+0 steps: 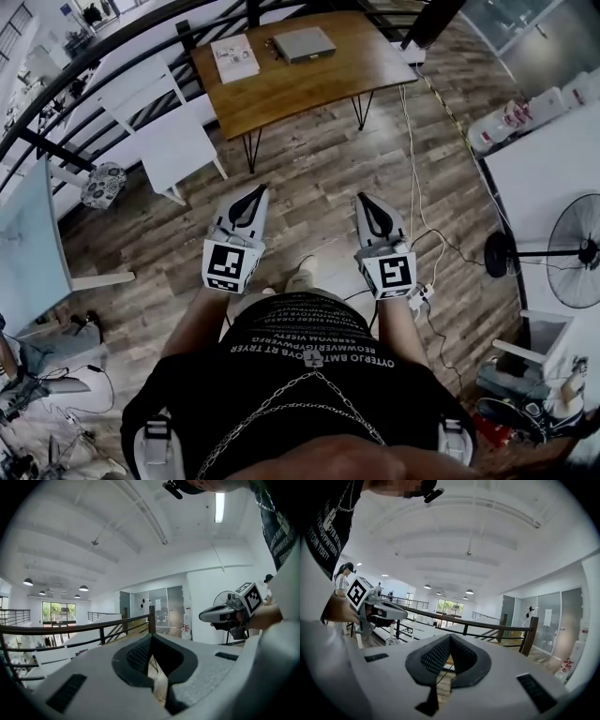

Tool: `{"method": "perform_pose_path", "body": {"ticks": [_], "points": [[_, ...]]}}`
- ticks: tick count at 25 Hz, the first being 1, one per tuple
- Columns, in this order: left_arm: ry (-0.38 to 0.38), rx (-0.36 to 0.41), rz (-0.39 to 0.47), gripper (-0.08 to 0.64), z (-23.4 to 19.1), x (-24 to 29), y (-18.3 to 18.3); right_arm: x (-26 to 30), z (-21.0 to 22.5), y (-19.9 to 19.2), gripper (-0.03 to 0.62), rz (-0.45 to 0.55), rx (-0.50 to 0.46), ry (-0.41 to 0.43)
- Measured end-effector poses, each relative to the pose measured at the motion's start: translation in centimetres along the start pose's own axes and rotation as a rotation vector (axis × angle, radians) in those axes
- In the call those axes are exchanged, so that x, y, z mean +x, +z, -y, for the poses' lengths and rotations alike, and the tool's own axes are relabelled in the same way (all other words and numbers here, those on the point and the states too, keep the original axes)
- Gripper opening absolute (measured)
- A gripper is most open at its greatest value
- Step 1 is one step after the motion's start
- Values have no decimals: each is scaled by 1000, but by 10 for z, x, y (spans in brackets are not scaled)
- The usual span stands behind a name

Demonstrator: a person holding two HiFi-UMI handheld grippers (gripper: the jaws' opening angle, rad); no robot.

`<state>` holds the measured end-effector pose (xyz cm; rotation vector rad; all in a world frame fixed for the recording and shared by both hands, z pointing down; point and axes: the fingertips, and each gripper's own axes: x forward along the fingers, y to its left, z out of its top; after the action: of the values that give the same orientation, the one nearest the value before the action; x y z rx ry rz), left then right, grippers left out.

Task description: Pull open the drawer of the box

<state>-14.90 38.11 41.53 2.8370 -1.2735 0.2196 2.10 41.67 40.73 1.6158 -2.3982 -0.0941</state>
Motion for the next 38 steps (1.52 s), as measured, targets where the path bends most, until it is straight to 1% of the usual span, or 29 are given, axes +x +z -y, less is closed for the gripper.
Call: {"method": "perform_pose_path", "body": {"ticks": [9, 11, 14, 16, 21, 26, 29, 32, 38], "points": [[-8, 26, -26, 5, 16, 53, 7, 22, 43, -5, -3, 41, 32, 26], [-5, 35, -33, 5, 17, 63, 10, 27, 50, -8, -3, 31, 36, 37], [7, 54, -38, 6, 20, 77, 15, 32, 62, -16, -3, -14, 39, 57], [16, 57, -40, 5, 23, 86, 16, 36, 73, -20, -3, -2, 42, 69], [41, 60, -40, 5, 31, 115, 19, 41, 107, -35, -3, -15, 42, 89], [42, 69, -44, 5, 39, 146, 26, 53, 141, -44, -3, 0, 63, 81], [50, 88, -60, 5, 47, 156, 26, 53, 156, -50, -3, -7, 86, 93], [71, 103, -57, 5, 51, 160, 32, 54, 163, -49, -3, 8, 88, 118], [116, 69, -41, 6, 46, 152, 35, 57, 162, -45, -3, 18, 78, 133]]}}
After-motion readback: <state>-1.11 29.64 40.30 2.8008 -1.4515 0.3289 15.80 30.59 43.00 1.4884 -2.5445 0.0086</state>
